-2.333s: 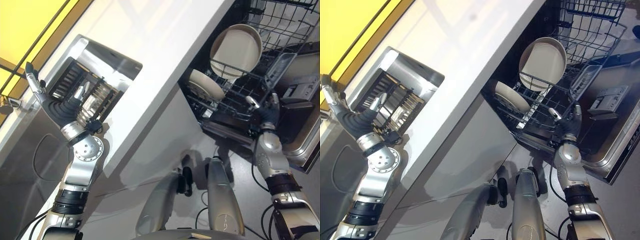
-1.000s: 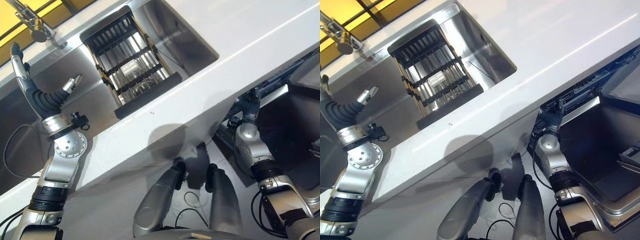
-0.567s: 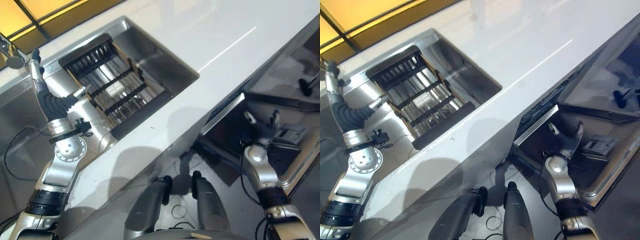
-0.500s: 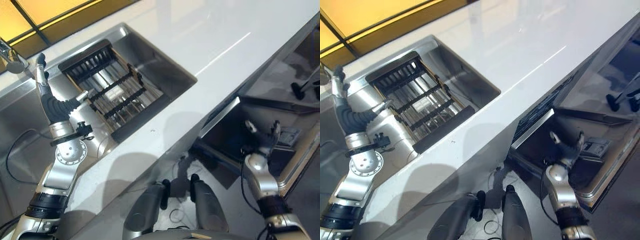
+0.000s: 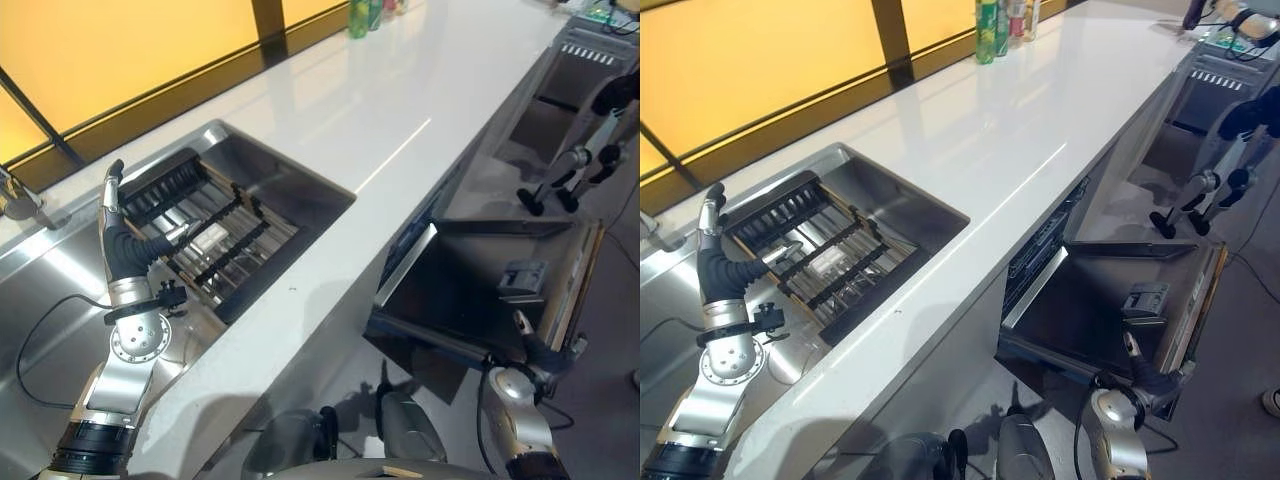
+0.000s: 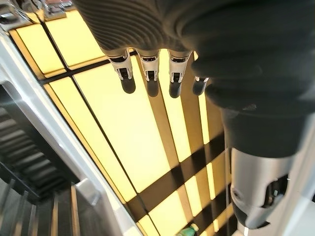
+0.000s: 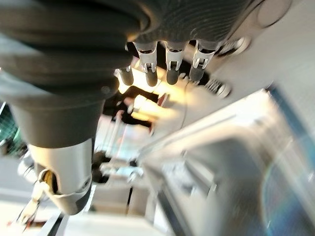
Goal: Pick up plates and place into dishwasher.
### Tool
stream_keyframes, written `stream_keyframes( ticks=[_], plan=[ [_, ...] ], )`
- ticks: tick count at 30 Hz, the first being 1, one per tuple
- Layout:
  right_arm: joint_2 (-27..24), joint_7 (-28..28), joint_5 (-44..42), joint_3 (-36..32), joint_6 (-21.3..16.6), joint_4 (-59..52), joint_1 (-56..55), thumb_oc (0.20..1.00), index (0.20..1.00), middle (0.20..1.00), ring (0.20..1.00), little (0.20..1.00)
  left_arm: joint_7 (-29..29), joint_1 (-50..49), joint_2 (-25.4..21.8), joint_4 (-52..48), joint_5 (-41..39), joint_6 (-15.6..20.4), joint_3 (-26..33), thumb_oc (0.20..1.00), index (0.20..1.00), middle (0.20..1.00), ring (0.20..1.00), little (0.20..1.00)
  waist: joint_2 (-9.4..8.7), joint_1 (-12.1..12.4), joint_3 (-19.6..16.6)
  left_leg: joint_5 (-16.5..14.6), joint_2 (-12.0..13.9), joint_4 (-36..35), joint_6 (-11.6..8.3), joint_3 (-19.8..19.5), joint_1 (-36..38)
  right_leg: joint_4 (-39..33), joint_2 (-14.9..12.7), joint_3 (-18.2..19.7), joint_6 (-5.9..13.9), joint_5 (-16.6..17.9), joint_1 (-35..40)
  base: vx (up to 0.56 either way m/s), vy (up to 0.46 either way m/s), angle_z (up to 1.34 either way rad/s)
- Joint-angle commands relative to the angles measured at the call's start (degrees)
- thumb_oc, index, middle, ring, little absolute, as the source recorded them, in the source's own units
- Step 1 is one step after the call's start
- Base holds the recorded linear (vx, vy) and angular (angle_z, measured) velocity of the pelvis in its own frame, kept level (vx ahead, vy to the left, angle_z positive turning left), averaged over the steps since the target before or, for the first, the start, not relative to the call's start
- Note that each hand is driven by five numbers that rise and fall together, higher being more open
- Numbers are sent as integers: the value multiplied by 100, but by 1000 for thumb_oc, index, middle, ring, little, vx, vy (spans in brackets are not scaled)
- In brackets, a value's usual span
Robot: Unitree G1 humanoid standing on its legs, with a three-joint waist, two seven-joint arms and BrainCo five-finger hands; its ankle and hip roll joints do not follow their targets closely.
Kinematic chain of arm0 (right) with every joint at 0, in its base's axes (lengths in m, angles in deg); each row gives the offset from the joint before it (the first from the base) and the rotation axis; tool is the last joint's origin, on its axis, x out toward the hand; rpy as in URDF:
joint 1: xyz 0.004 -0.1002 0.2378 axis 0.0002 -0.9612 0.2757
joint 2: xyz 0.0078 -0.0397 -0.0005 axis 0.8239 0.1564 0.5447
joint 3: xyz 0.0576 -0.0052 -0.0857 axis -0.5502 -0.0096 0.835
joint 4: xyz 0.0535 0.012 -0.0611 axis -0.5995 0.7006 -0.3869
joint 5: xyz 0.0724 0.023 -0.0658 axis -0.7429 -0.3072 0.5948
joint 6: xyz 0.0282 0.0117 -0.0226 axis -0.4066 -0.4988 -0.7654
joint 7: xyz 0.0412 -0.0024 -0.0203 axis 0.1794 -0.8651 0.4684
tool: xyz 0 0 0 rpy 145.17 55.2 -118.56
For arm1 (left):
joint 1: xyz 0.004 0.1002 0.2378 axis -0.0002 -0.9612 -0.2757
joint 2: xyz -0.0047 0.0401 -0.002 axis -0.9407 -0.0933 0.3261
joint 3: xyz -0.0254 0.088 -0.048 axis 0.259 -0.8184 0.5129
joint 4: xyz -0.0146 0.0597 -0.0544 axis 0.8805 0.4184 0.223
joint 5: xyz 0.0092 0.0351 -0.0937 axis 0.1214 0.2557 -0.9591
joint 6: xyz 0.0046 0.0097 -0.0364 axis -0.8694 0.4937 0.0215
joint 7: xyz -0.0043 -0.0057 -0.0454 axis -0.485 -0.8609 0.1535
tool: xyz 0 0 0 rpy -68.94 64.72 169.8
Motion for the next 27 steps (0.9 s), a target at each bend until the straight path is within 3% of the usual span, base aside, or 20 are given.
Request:
stream_keyframes(
  ticks=[1, 3, 4, 9, 11, 13, 14, 17, 23, 27],
  plan=[
    [-65, -166, -735, -148, -670, 167, -216, 1000, 1000, 1000, 1000, 1000, 233, -122, 229, -386, 95, 94, 250, 1000, 1000, 1000, 1000, 1000, 205, -236, 16, -312, 63, 355, 91, 213, -228, -264, -248, -1, -106, 1574, -237, -77, 127, -57],
    [-67, -177, -1001, -142, -947, 487, -157, 1000, 1000, 1000, 1000, 1000, 417, 23, 350, -341, 185, 93, 106, 1000, 1000, 1000, 1000, 1000, 368, -266, 68, -256, 50, 481, 85, 232, -456, -166, -156, -1, -223, 1134, -262, -201, 131, -30],
    [-70, -134, -1212, -105, -1314, 801, 65, 1000, 1000, 1000, 1000, 1000, 650, 244, 428, -285, 209, 129, -76, 1000, 1000, 1000, 1000, 1000, 540, -275, 209, -239, -43, 676, 61, 295, -783, -250, -193, -30, -258, 1009, -324, -334, 160, -11],
    [-302, -28, -1602, -201, -1847, 998, 717, 1000, 1000, 1000, 1000, 1000, 1208, 598, 830, -82, 358, 209, -477, 1000, 1000, 1000, 1000, 1000, 1200, -423, 779, -394, -29, 1248, -41, 656, -1407, 685, -284, -79, -287, 579, -1241, -218, 181, -14],
    [-378, -353, -1614, -182, -2189, 1017, 1059, 1000, 1000, 1000, 1000, 1000, 1512, 596, 976, -118, 423, 236, -568, 1000, 1000, 1000, 1000, 1000, 1413, -438, 1033, -555, -7, 1599, -76, 835, -1716, 1011, -377, -123, -370, 380, -1603, -113, 88, -32],
    [-403, -650, -1537, -111, -2423, 1006, 1310, 1000, 1000, 1000, 1000, 1000, 1690, 590, 1058, -117, 446, 287, -627, 1000, 1000, 1000, 1000, 1000, 1525, -435, 1174, -666, -23, 1824, -80, 870, -1957, 1268, -293, -73, -411, 201, -1900, -95, 34, -52],
    [-447, -1082, -1573, -31, -2601, 943, 1523, 1000, 1000, 1000, 1000, 1000, 1770, 570, 1118, -150, 460, 313, -631, 1000, 1000, 1000, 1000, 1000, 1588, -438, 1304, -752, -37, 2037, -71, 891, -2154, 1543, -202, -63, -469, 28, -2152, -82, -14, -25],
    [-562, -1969, -1654, 149, -2915, 632, 1892, 1000, 1000, 1000, 1000, 1000, 1748, 604, 1148, -235, 413, 265, -671, 1000, 1000, 1000, 1000, 1000, 1612, -421, 1397, -970, -31, 2632, -58, 922, -2723, 2148, -20, -51, -612, -292, -2770, -58, -84, -9],
    [-902, -2514, -2058, 78, -3422, 375, 2821, 1000, 1000, 1000, 1000, 1000, 1810, 1025, 996, -177, 372, -89, -873, 1000, 1000, 1000, 1000, 1000, 1561, -333, 1398, -1386, 184, 3761, -112, 908, -3783, 3247, 224, -128, -768, -900, -3838, -5, -169, 16],
    [-1124, -2435, -2220, -190, -3397, 436, 3635, 1000, 1000, 1000, 1000, 1000, 1830, 1281, 809, -115, 208, -267, -919, 1000, 1000, 1000, 1000, 1000, 1602, -281, 1398, -1505, 290, 4302, -154, 892, -4279, 3744, 206, -187, -879, -1065, -4293, -20, -115, 5]
  ],
)
